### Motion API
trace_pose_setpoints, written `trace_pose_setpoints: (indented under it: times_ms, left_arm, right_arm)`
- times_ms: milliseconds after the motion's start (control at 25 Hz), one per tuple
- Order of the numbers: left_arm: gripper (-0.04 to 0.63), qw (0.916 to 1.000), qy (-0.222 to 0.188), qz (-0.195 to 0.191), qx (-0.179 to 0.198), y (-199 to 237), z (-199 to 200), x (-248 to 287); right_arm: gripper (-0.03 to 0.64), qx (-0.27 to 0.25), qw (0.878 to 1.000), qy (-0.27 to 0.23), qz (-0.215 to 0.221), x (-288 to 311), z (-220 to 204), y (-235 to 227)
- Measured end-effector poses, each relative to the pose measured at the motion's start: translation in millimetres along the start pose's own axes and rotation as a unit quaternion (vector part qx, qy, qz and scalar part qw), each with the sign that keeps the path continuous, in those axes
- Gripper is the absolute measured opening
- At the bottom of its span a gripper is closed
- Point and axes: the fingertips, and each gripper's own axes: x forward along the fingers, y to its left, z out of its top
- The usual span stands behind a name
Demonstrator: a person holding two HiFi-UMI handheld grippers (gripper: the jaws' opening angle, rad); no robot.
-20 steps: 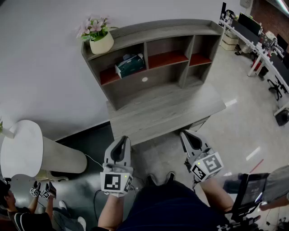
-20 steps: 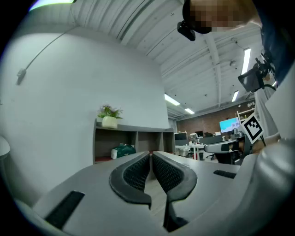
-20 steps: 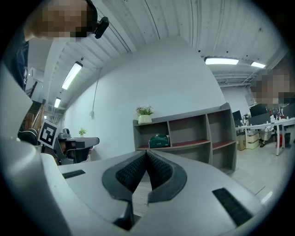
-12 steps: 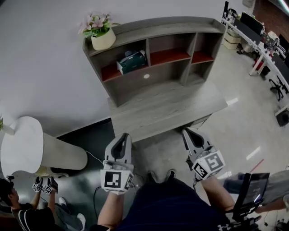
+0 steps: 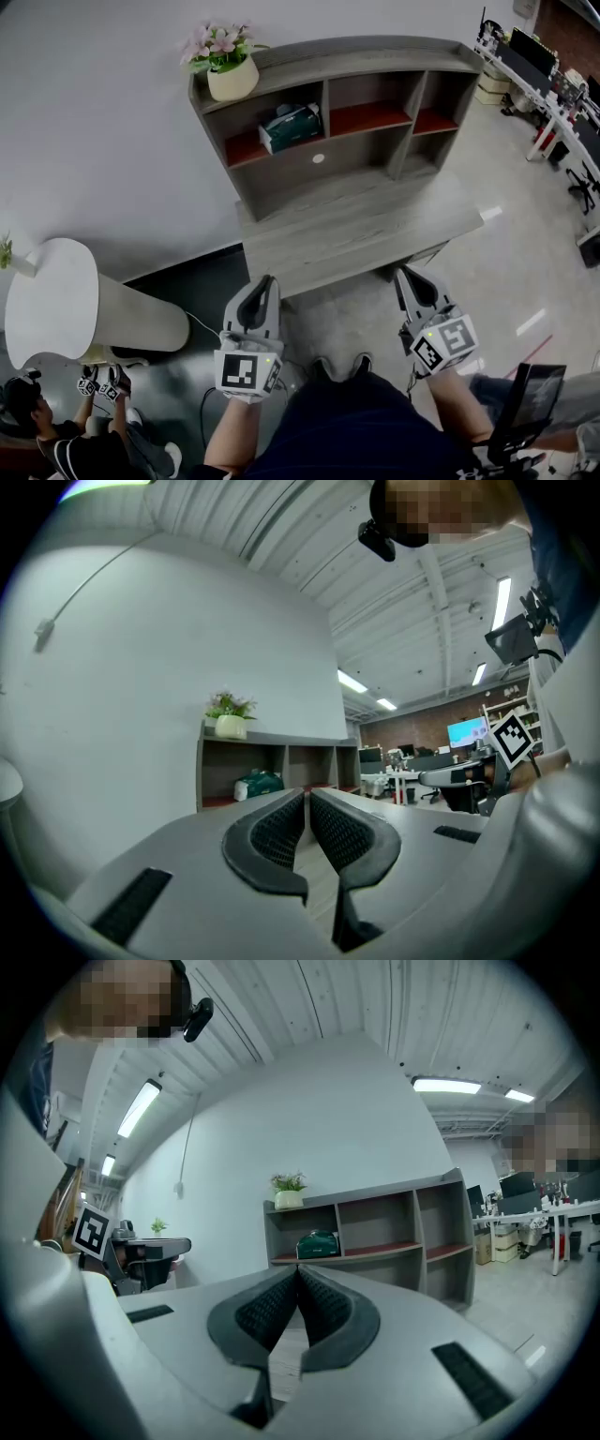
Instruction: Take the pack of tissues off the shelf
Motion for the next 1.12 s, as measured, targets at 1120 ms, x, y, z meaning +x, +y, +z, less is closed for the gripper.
trace_pose_setpoints:
  times_ms: [1120]
  left_arm:
    - [0.032, 0.9998, 0.018, -0.006, -0.007, 72.6, -34.9, 52.9]
  right_arm:
    - [0.005, 0.022, 0.999, 0.021, -0.023, 74.6, -31.6, -18.4]
